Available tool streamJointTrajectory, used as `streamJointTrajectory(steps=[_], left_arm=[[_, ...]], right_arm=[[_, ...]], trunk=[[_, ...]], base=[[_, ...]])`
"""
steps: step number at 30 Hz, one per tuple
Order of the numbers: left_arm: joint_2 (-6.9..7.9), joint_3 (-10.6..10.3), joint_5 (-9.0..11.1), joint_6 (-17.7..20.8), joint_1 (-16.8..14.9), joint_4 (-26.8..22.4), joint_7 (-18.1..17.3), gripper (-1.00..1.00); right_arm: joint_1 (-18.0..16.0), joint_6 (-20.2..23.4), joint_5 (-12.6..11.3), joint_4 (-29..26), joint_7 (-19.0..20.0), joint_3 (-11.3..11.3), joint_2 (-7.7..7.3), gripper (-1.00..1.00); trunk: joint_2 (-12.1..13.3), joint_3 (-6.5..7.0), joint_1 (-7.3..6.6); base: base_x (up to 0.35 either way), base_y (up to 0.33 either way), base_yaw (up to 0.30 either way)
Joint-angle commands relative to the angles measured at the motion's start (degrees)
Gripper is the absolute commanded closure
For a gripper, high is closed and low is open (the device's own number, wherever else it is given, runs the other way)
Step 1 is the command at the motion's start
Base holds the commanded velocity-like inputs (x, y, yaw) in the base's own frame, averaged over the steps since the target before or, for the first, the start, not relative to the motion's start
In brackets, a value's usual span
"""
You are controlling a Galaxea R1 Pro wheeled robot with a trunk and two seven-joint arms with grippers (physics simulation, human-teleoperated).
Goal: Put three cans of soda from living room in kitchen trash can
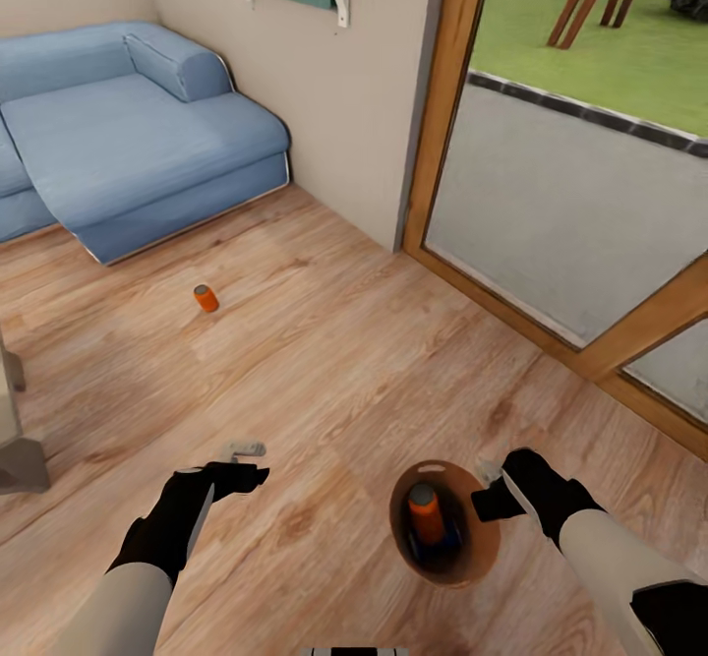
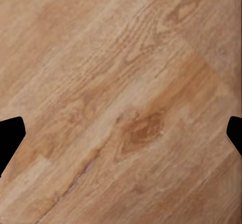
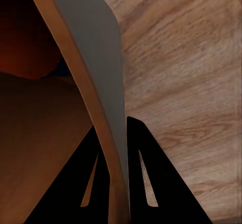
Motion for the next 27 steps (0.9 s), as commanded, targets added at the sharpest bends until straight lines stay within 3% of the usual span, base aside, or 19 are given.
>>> streamJointTrajectory(steps=[1, 20, 27], left_arm=[[0.0, 0.0, 0.0, -0.1, 0.0, 0.0, 0.0, -1.0], [0.0, 0.0, 0.0, -0.2, 0.0, 0.0, 0.0, -1.0], [0.0, 0.0, 0.0, -0.2, 0.0, 0.0, 0.0, -1.0]], right_arm=[[0.0, 0.1, -1.1, 0.0, 0.4, -0.1, 0.02, 1.0], [0.1, 0.3, -1.1, -0.1, 0.4, 0.3, 0.21, 1.0], [0.1, 0.3, -1.0, -0.2, 0.3, 0.4, 1.12, 1.0]], trunk=[[0.0, 0.0, 0.0], [0.0, 0.0, 0.0], [0.0, 0.0, 0.0]], base=[[0.263, -0.047, 0.0], [0.319, -0.006, 0.003], [0.328, 0.0, 0.205]])
